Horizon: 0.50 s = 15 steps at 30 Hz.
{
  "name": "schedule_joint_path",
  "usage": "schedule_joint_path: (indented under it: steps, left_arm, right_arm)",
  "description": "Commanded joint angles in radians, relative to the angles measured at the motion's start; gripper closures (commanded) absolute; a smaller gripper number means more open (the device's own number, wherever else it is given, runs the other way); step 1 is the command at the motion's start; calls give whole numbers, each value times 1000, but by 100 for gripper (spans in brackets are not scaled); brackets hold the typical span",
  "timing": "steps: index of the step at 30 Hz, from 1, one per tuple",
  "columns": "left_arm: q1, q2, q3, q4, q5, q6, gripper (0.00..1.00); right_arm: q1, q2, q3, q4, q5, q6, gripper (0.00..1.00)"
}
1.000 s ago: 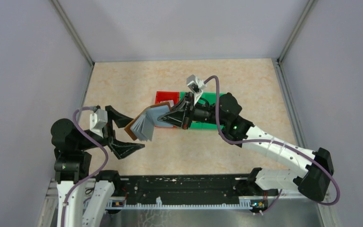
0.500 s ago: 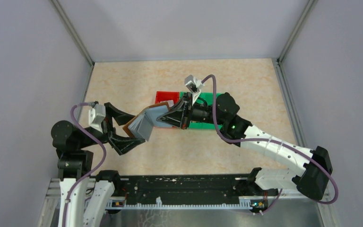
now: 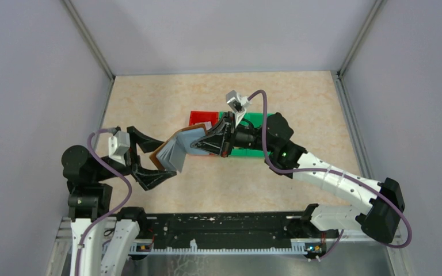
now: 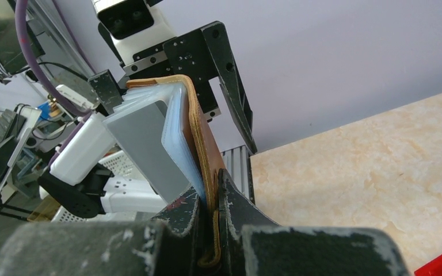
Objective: Take the credit cards out of the card holder
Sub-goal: Remove the credit card from the card holder.
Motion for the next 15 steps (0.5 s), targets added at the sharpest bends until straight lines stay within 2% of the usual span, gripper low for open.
schedule_joint_path:
  steps: [1, 10, 15]
  left_arm:
    - [-2, -9, 56, -45, 9, 63, 3]
    - [-2, -14, 45, 53, -89, -63, 3]
    - [-3, -16, 35, 60, -114, -80, 4]
  right_arm:
    - [-5, -22, 17, 98, -11, 21, 100]
    - [-5, -5, 11, 122, -24, 39, 100]
    - [-5, -7, 6, 126, -25, 42, 100]
